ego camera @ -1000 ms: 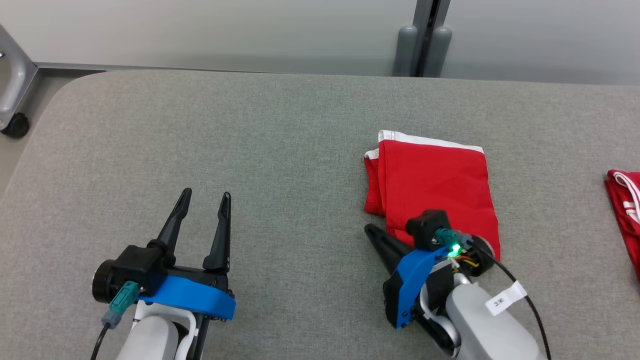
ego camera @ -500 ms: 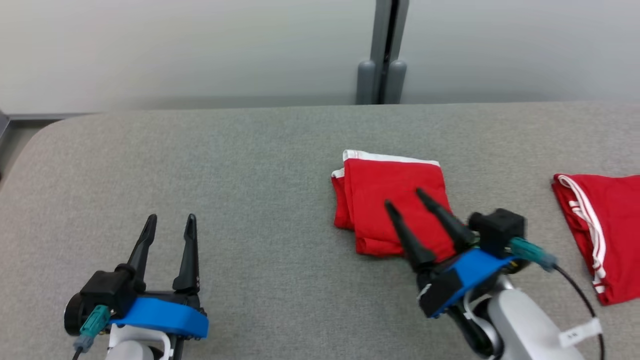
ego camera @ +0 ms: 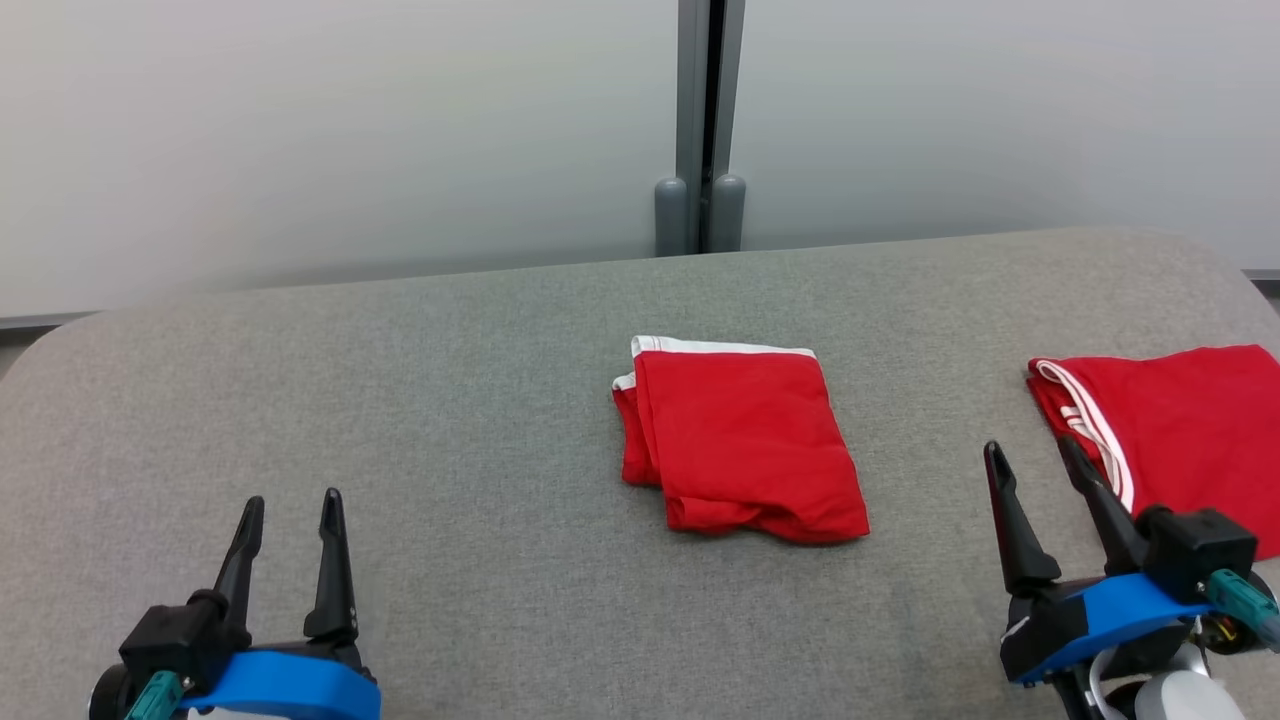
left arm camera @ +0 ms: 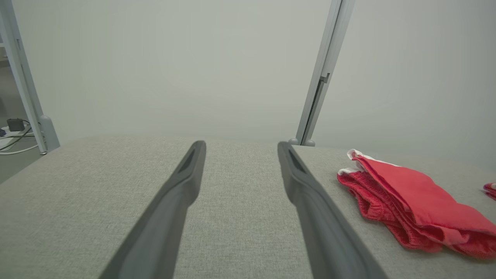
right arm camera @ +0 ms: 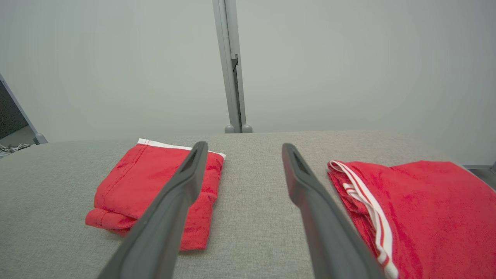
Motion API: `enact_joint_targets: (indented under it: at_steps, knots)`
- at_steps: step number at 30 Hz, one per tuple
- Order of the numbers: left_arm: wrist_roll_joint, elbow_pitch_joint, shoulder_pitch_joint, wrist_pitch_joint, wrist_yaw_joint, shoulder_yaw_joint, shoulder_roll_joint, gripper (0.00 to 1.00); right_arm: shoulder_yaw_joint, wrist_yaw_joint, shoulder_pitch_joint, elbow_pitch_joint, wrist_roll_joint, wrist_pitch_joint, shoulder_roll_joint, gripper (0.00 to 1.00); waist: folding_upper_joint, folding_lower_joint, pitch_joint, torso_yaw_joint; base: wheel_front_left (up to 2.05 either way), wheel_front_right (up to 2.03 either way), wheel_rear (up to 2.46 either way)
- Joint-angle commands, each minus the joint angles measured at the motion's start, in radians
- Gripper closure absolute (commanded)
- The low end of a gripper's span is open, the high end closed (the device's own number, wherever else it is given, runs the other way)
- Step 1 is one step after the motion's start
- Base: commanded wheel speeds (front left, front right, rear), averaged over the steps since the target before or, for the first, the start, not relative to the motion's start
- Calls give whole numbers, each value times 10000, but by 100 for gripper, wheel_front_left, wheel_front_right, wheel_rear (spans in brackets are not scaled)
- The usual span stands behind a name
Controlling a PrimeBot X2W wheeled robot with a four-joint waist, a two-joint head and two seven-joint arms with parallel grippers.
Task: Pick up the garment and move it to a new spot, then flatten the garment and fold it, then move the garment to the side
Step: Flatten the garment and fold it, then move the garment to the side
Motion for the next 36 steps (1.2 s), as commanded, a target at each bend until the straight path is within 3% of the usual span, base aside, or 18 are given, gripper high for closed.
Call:
enact_joint_targets:
  at_steps: [1, 28, 33, 36]
  knots:
    - [64, 3, 122, -23, -28, 52, 20, 0, -45, 1, 184, -27, -117, 68, 34, 0, 0, 1, -75, -54, 0, 0, 0]
    - [197, 788, -165, -25, -40, 230, -78, 0, 239, 1, 156, 460, -118, 547, 233, 0, 0, 1, -97, -145, 0, 0, 0]
    - [273, 500, -469, -23, -47, 144, -37, 0, 462, 1, -567, 255, 32, 1007, 175, 0, 0, 1, 516, 121, 0, 0, 0]
    - [318, 300, -713, -23, -50, 55, 22, 0, 411, 1, -1265, 392, 261, 1923, 263, 0, 0, 1, 1017, 337, 0, 0, 0]
